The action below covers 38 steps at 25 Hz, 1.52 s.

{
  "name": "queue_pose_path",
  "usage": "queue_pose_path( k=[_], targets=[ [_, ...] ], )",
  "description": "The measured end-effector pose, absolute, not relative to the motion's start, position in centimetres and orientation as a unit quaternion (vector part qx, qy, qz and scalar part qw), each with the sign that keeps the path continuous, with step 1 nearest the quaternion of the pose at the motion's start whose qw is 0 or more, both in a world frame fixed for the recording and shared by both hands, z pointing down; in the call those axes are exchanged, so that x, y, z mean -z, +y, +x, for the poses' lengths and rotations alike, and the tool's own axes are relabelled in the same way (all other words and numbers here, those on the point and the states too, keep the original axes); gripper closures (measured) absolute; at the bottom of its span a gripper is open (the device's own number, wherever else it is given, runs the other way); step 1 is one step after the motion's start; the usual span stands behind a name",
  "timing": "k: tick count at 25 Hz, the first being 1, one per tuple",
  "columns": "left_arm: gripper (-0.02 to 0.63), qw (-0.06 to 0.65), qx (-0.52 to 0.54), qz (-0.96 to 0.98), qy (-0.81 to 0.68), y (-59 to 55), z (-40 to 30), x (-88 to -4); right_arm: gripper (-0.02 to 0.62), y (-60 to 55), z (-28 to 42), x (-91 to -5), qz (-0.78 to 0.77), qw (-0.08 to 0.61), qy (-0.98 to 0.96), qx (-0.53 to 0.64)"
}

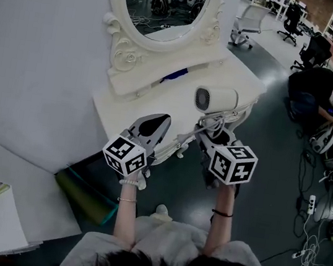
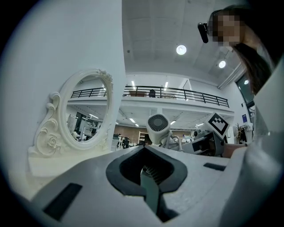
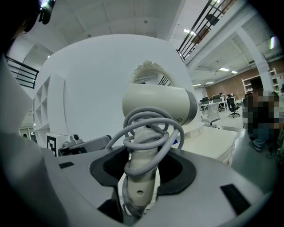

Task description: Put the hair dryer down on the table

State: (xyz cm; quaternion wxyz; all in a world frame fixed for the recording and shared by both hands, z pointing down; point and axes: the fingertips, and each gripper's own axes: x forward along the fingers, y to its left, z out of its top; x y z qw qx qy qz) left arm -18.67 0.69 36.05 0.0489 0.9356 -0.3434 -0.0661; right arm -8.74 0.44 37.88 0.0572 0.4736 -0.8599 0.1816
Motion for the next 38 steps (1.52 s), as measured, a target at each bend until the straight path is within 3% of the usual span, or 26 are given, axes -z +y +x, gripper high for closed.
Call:
queue_pose_path(
  k=[17, 38],
  targets=[
    [0.601, 0.07, 0.044, 0.941, -0.329, -8.6, -14.3, -38.6, 0.408, -9.3, -2.9, -41.0, 0.498, 0.06, -0.838, -0.215],
    [0.601, 0.095, 0.042, 0.932, -0.347, -25.0, -2.3, -39.8, 0.407, -26.9, 8.2, -43.0, 0.47, 0.095, -0.844, -0.242]
  ],
)
